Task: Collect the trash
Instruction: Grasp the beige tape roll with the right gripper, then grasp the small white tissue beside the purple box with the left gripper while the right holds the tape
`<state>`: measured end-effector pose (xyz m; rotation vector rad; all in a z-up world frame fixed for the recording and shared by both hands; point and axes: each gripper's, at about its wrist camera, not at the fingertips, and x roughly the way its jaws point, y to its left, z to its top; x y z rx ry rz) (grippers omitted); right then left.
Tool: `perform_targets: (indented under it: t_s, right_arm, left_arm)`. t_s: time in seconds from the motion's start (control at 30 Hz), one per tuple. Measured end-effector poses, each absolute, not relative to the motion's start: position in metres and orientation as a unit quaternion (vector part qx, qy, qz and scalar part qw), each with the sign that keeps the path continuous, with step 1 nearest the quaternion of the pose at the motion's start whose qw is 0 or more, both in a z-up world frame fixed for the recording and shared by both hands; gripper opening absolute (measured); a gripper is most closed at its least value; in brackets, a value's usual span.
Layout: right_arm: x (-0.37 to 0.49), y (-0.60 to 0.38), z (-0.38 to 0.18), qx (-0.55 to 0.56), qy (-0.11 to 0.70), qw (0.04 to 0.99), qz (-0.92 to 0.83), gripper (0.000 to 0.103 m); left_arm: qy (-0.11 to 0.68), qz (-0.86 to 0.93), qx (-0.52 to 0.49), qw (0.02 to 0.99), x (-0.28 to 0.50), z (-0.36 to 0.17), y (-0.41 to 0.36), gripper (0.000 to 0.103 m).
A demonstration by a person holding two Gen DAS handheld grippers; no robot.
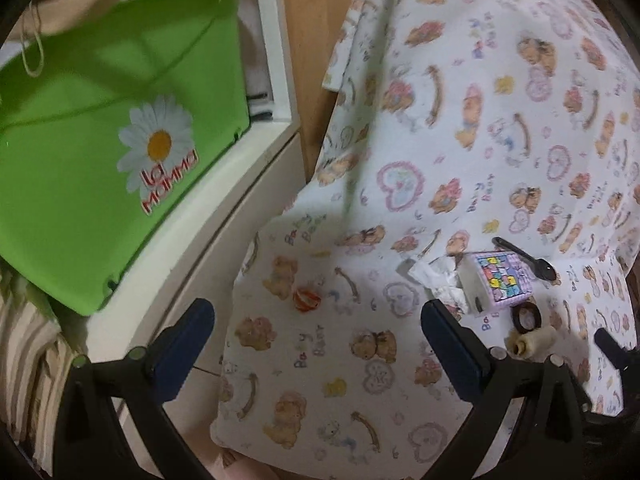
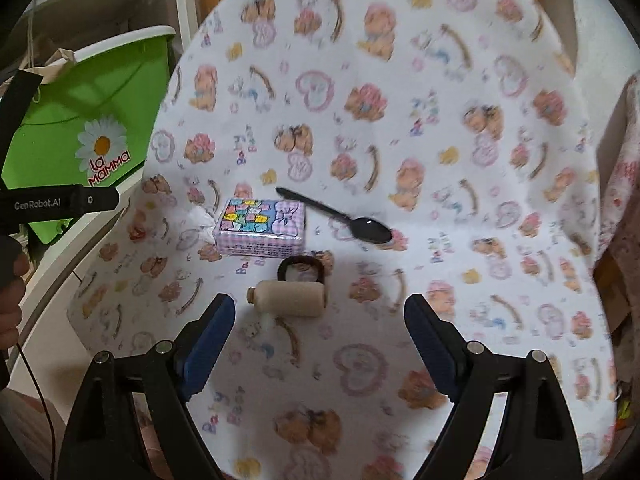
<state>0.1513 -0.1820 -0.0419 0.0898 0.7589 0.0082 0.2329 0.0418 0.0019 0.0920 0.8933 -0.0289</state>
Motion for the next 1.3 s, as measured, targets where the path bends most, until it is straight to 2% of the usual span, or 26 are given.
perform_targets:
  t_s: [0.2,0.3,0.4,0.6,0.63,0.7,0.77,0.8,0.87,0.9,1.03,1.1,1.3]
  right_arm:
    - [0.17,-0.172,-0.058,0.039,0.376,0.926,0.009,0.086]
    - [0.176,-0.173,-0.062,0.06,0.381,0.923,0.018,0.071]
    - [0.182,-0.173,-0.07,0.071,0.402,0.912,0.038,0.051]
    - [0.166,-0.175,-0.06,0.063,0.382,0.921,0.044,0.051]
    - [0.165,-0.175,-0.057,0.064,0.38,0.922,0.046,0.051]
    - [0.161,-0.179,-0.049,0.068,0.379,0.921,0.052,0.051]
    - [0.159,-0.186,-0.044,0.07,0.38,0.921,0.049,0.051]
    - [0.157,-0.189,-0.042,0.069,0.381,0.921,0.048,0.051]
    - [0.154,-0.195,-0.042,0.061,0.38,0.922,0.045,0.051]
    - [0.152,-0.197,-0.041,0.056,0.38,0.922,0.04,0.051]
    - [0.148,-0.209,-0.046,0.062,0.387,0.919,0.033,0.051]
    - [0.148,-0.214,-0.048,0.069,0.391,0.917,0.033,0.051]
    - [0.143,-0.223,-0.045,0.077,0.39,0.917,0.032,0.051]
  left_arm:
    - [0.433,-0.001,0.057,0.9,0.24,-0.007,0.037,0.103]
    - [0.439,-0.001,0.046,0.898,0.244,-0.008,0.04,0.103]
    - [0.44,0.001,0.018,0.898,0.25,-0.009,0.045,0.103]
    - [0.452,-0.017,-0.036,0.891,0.265,-0.012,0.045,0.102]
    - [0.451,-0.025,-0.046,0.891,0.266,-0.012,0.044,0.099]
    - [0.438,-0.043,-0.07,0.895,0.267,-0.01,0.04,0.072]
    - [0.439,-0.059,-0.074,0.893,0.27,-0.008,0.033,0.064]
    - [0.439,-0.067,-0.072,0.893,0.271,-0.007,0.027,0.053]
    - [0.44,-0.077,-0.062,0.892,0.272,-0.007,0.016,0.041]
    - [0.443,-0.083,-0.056,0.891,0.273,-0.008,0.011,0.039]
    - [0.47,-0.095,-0.067,0.875,0.281,-0.02,0.001,0.039]
    - [0.487,-0.098,-0.084,0.864,0.287,-0.027,0.003,0.045]
    - [0.505,-0.104,-0.087,0.852,0.296,-0.037,-0.003,0.052]
